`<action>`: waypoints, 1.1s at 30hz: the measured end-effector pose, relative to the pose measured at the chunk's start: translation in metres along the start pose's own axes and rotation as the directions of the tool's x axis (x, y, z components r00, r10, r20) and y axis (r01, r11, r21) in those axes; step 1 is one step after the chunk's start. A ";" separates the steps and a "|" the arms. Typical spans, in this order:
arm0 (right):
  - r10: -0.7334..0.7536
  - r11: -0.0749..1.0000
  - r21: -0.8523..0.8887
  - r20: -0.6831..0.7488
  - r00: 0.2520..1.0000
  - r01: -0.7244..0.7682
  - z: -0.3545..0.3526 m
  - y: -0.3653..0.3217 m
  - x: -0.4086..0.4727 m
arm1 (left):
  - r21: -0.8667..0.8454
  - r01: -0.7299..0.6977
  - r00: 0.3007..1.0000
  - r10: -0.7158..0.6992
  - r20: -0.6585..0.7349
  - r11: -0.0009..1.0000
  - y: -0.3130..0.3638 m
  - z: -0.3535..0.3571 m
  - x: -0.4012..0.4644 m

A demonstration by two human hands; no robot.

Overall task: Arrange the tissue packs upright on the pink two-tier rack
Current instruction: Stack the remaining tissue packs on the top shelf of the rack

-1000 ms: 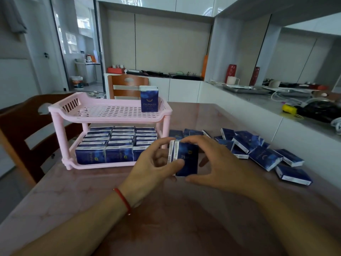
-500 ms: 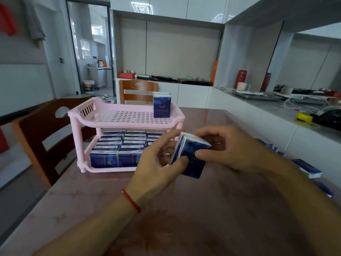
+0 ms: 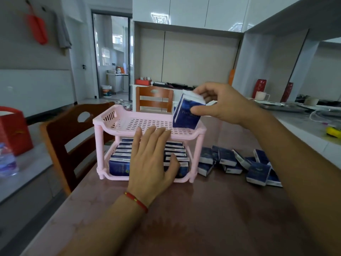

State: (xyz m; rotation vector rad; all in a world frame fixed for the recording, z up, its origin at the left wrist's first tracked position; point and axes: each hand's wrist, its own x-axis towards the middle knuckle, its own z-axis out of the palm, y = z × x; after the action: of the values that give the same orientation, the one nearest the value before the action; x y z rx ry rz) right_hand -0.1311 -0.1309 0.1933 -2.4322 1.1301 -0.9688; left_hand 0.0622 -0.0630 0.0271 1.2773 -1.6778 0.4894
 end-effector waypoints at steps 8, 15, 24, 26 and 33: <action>0.027 0.976 -0.216 0.100 0.995 -0.005 0.021 0.030 0.043 | 0.012 0.025 0.999 -0.025 0.034 1.000 0.003 0.001 0.001; 0.014 0.951 -0.309 0.108 0.994 0.020 0.021 0.041 0.050 | -0.001 0.027 0.999 -0.027 0.038 1.000 0.003 0.002 0.001; -0.004 0.918 -0.389 0.179 0.984 0.075 0.015 0.034 0.059 | 0.001 0.033 0.999 -0.033 0.037 0.999 0.003 0.003 0.001; 0.015 0.910 -0.407 0.210 0.978 0.073 0.013 0.033 0.062 | -0.001 0.032 0.999 -0.032 0.034 0.999 0.004 0.003 0.001; 0.037 0.917 -0.395 0.212 0.976 0.051 0.012 0.030 0.061 | -0.004 0.034 0.999 -0.034 0.025 0.999 0.004 0.003 0.000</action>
State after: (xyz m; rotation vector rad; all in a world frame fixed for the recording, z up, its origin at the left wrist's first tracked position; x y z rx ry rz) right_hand -0.1113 -0.1972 0.1966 -2.7739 1.3459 -0.4882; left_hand 0.0578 -0.0638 0.0265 1.3116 -1.6743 0.4507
